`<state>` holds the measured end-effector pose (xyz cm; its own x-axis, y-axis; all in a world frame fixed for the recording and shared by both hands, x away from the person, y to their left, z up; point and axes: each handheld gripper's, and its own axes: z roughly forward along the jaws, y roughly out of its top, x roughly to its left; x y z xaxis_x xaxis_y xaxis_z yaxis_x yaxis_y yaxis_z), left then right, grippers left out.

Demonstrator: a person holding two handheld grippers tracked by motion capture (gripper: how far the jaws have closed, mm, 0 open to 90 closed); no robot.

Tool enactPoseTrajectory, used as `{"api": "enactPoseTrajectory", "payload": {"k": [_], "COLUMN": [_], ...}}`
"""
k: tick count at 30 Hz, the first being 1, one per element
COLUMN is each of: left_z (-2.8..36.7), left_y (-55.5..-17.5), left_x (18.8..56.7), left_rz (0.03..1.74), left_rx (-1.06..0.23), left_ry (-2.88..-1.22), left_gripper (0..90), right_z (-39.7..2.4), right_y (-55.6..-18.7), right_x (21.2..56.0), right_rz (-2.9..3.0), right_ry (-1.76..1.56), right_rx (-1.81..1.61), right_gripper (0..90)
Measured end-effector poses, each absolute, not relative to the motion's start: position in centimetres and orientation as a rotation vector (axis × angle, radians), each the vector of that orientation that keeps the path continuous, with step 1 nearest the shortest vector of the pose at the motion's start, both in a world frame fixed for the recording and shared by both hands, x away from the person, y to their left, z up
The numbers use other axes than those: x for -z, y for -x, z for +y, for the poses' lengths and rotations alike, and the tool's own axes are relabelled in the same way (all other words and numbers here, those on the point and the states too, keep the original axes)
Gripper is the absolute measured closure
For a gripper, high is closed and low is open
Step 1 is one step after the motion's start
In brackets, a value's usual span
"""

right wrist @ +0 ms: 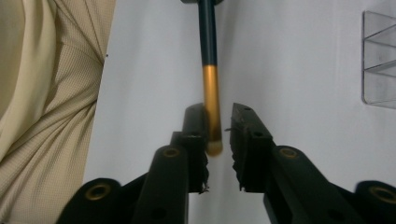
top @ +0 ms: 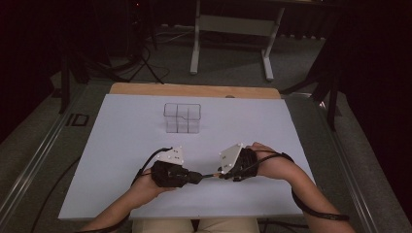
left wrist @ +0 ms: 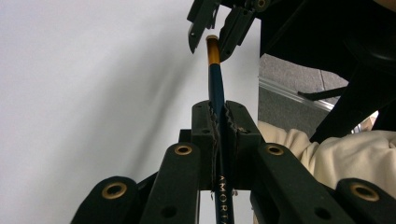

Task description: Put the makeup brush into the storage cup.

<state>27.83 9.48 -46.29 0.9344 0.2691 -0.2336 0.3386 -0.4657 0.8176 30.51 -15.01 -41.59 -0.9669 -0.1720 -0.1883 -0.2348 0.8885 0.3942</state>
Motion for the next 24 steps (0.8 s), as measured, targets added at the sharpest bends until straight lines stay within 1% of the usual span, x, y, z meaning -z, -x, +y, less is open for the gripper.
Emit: {"api": "enactPoseTrajectory", "payload": {"k": [7, 13, 16, 18, 20, 24], "left_z": [9.55, 9.31, 9.27, 9.24, 9.30, 9.19], "left_y": [-27.60, -27.62, -27.71, -27.73, -27.78, -27.87], "left_x": [46.43, 46.51, 46.51, 46.48, 46.44, 46.46], "left_rz": [0.415, 0.412, 0.414, 0.412, 0.416, 0.413], "left_rx": [0.085, 0.088, 0.091, 0.092, 0.095, 0.112], "left_ry": [-2.067, -2.066, -2.057, -2.059, -2.055, -2.067], "left_gripper": [84.7, 84.7, 84.7, 84.6, 84.6, 84.5], "right_z": [-15.46, -15.39, -15.25, -15.14, -15.09, -14.96], "right_y": [-30.64, -30.52, -30.51, -30.60, -30.64, -30.47], "right_x": [41.82, 41.83, 41.82, 41.77, 41.69, 41.66], "right_rz": [2.906, 2.918, 2.923, 2.924, 2.928, 2.934], "right_ry": [0.309, 0.332, 0.336, 0.338, 0.350, 0.395], "right_rx": [-0.645, -0.640, -0.636, -0.641, -0.643, -0.615], "right_gripper": [72.3, 73.4, 74.6, 77.4, 82.4, 83.8]}}
